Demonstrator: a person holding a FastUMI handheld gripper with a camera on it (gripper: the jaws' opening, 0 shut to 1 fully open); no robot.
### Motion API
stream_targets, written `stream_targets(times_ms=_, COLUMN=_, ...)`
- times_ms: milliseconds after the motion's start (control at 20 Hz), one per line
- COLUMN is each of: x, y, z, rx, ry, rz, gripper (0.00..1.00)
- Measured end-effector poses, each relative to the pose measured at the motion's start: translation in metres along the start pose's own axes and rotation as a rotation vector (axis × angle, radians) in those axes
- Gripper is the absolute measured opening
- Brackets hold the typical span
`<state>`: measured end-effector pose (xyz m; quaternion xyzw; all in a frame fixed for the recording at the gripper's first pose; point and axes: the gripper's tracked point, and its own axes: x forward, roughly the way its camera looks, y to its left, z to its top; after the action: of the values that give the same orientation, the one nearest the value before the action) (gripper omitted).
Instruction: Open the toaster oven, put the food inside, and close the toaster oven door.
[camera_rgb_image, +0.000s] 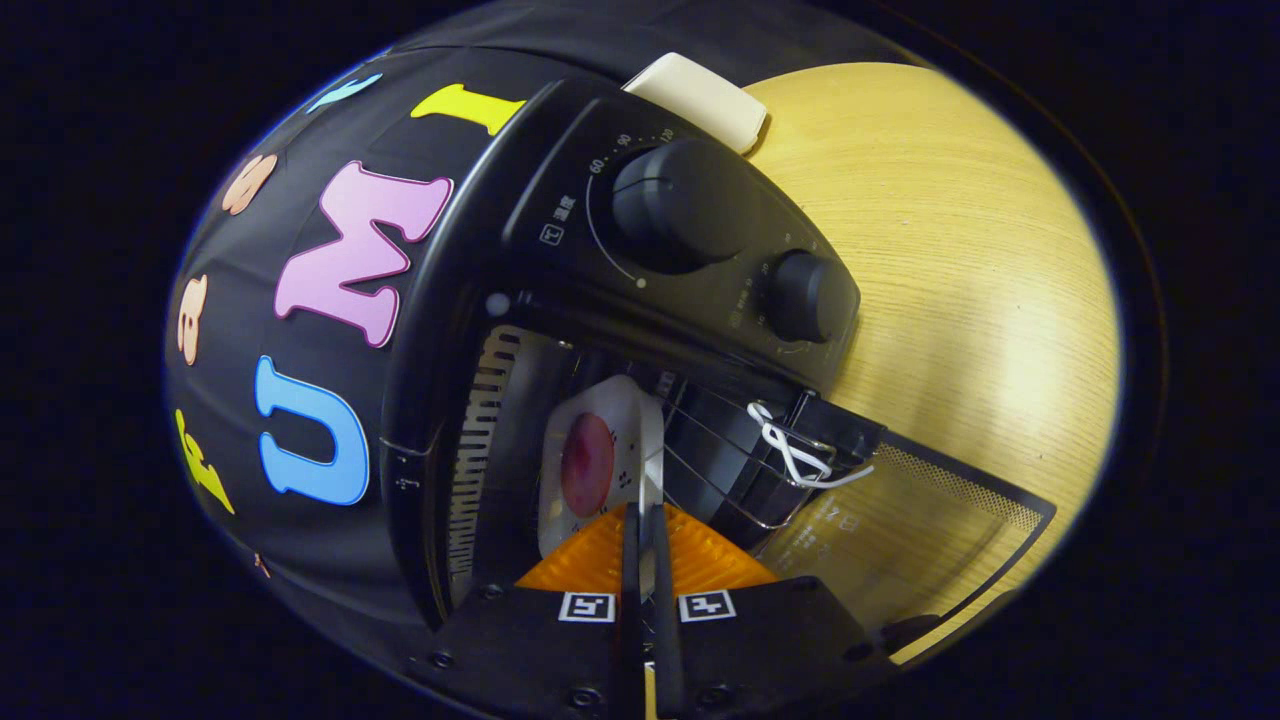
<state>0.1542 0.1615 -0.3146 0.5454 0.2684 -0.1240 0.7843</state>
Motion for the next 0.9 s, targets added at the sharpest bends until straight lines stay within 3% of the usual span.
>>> stream_targets(times_ms=250, x=-0.01, y=0.007, z=-0.011, rx=-0.032, ry=0.056, rz=0.048, gripper=0.19)
stream_targets(times_ms=300, x=-0.014, y=0.006, z=-0.013, rx=-0.044, ry=0.067, rz=0.045, gripper=0.32)
stream_targets(times_ms=350, x=-0.017, y=0.007, z=-0.014, rx=-0.052, ry=0.073, rz=0.049, gripper=0.33)
stream_targets(times_ms=450, x=-0.026, y=0.011, z=-0.019, rx=-0.073, ry=0.099, rz=0.064, gripper=0.48)
stream_targets(times_ms=600, x=-0.043, y=0.014, z=-0.03, rx=-0.148, ry=0.149, rz=0.07, gripper=0.97)
stream_targets(times_ms=900, x=-0.091, y=0.007, z=-0.056, rx=-0.389, ry=0.252, rz=0.079, gripper=0.98)
